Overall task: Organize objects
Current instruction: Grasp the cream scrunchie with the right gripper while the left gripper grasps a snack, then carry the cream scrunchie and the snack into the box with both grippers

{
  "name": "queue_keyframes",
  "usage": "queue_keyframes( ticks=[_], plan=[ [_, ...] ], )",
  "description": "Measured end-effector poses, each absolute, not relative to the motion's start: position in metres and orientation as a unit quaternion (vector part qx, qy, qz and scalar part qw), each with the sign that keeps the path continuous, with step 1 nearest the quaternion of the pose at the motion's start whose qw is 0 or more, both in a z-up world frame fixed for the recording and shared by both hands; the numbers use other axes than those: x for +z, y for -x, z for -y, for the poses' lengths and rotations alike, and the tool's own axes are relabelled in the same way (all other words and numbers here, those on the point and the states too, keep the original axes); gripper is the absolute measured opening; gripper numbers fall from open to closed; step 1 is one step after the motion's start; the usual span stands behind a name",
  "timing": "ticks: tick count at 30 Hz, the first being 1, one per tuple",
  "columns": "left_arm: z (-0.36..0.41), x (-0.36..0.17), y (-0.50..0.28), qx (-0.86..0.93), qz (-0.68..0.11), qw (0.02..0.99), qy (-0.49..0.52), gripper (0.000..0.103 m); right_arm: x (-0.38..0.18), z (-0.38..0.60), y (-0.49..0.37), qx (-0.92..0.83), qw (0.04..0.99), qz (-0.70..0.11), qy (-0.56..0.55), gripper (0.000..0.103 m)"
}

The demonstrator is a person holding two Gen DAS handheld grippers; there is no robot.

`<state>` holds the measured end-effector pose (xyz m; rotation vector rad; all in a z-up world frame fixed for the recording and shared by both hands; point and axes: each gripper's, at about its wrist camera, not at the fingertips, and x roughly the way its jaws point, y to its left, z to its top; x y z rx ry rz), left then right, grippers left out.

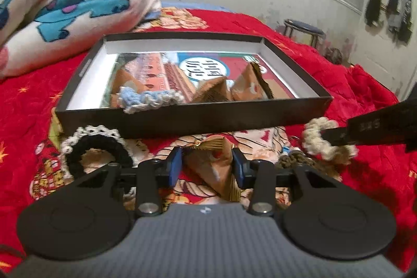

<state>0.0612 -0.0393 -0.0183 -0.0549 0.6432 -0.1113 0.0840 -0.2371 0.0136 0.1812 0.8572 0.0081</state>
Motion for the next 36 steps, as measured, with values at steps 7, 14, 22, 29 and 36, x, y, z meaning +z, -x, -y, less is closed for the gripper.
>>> queue_keyframes(
  ticks=[7, 14, 22, 29, 36],
  plan=[
    [0.031, -0.013, -0.060, -0.008, -0.302, 0.953, 0.038, 0.042, 0.041, 0.254, -0.073, 0.023, 0.912, -0.385, -0.138, 0.013],
    [0.034, -0.004, -0.053, -0.001, -0.275, 0.961, 0.030, 0.042, 0.046, 0.257, -0.064, 0.043, 0.909, -0.383, -0.160, 0.013],
    [0.038, 0.007, -0.044, -0.015, -0.255, 0.966, 0.032, 0.042, 0.051, 0.252, -0.062, 0.042, 0.914, -0.372, -0.155, 0.013],
    [0.034, 0.014, -0.044, -0.017, -0.245, 0.969, 0.039, 0.042, 0.046, 0.245, -0.067, 0.034, 0.915, -0.375, -0.146, 0.013],
    [0.029, 0.017, -0.045, -0.017, -0.246, 0.968, 0.044, 0.042, 0.044, 0.236, -0.075, 0.030, 0.911, -0.384, -0.148, 0.013]
  ],
)
